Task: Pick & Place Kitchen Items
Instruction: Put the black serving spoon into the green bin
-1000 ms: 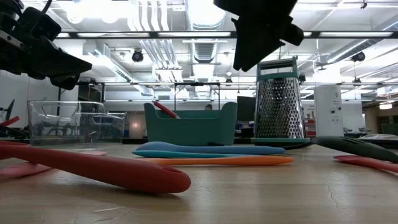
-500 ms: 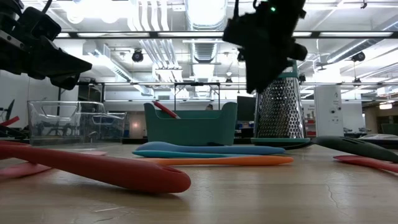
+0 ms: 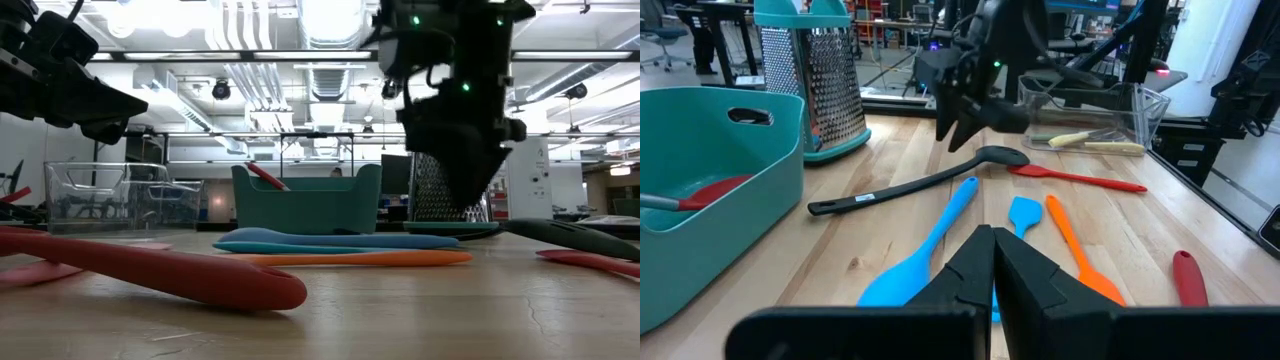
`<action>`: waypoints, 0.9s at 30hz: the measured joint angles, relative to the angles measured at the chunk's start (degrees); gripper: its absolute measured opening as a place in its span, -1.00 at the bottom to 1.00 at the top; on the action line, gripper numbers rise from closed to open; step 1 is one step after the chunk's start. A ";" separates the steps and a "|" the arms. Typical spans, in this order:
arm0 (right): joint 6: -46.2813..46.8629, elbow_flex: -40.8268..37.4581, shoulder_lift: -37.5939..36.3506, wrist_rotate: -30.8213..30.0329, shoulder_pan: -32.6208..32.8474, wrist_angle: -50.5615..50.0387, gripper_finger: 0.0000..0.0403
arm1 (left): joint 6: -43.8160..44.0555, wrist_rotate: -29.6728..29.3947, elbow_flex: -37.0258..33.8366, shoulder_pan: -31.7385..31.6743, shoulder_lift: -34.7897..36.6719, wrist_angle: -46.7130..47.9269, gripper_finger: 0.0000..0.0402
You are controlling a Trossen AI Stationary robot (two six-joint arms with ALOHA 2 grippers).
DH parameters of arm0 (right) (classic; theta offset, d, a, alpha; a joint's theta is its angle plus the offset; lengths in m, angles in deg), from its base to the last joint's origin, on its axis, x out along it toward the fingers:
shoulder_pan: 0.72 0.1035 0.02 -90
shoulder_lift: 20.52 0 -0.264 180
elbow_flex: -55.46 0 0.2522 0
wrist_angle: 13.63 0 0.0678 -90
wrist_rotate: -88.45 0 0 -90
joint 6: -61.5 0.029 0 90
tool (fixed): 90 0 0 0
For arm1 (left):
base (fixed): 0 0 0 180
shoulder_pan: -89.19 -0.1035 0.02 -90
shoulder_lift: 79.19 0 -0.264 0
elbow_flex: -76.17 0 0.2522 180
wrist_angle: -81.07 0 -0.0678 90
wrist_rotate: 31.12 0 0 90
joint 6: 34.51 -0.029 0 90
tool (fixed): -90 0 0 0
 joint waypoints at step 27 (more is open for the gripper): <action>0.17 -5.62 -0.20 7.57 -0.25 8.72 -0.24 | 0.00 0.00 0.02 0.00 0.01 0.00 -0.94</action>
